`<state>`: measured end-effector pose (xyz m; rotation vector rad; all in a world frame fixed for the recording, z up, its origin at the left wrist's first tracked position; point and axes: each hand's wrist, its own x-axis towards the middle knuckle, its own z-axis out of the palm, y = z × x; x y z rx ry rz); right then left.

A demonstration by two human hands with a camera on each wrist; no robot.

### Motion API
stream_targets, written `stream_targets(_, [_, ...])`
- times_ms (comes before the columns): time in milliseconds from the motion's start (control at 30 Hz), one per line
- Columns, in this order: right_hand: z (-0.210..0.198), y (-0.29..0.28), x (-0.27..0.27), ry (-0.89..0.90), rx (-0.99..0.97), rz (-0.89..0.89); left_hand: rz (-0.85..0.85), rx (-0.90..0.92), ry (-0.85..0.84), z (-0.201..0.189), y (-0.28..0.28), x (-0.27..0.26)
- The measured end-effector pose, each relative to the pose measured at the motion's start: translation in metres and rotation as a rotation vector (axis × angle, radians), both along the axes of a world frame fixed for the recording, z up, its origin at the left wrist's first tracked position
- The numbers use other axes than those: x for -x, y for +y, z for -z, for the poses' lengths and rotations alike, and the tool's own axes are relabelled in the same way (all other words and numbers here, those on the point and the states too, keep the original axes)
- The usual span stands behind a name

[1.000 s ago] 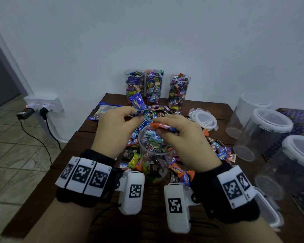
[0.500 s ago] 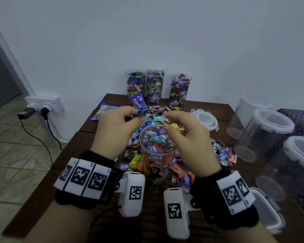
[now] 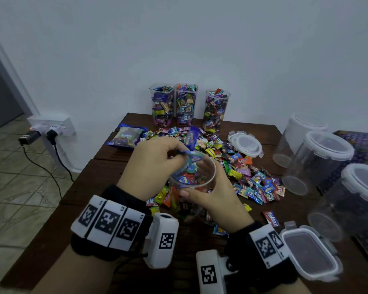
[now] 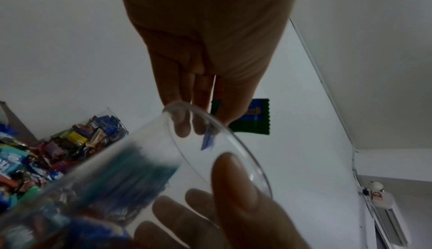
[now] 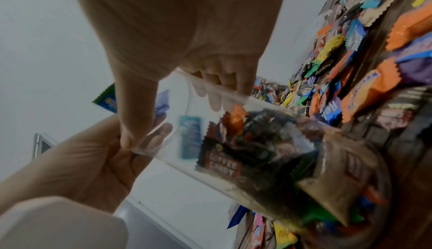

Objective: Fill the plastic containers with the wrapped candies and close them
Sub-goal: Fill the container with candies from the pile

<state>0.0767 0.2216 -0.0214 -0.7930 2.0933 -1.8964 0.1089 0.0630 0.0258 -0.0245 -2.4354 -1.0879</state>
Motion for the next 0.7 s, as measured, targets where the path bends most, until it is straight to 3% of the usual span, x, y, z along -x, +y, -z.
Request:
stream_targets(300, [0.005, 0.0, 0.003, 0.042, -0.033, 0.04, 0.021, -0.069, 0.006, -0.001, 0.0, -0.004])
stream_targets(500, [0.005, 0.003, 0.003, 0.053, -0.063, 0.036, -0.076, -0.151, 0.095, 0.001, -0.002, -0.003])
stream_targets(600, [0.004, 0.013, 0.006, 0.1, -0.222, -0.009, -0.203, -0.241, 0.099, 0.006, -0.013, -0.002])
stream_targets(700, [0.006, 0.03, 0.021, 0.134, -0.48, -0.018, -0.3, -0.201, -0.075, 0.017, -0.034, 0.002])
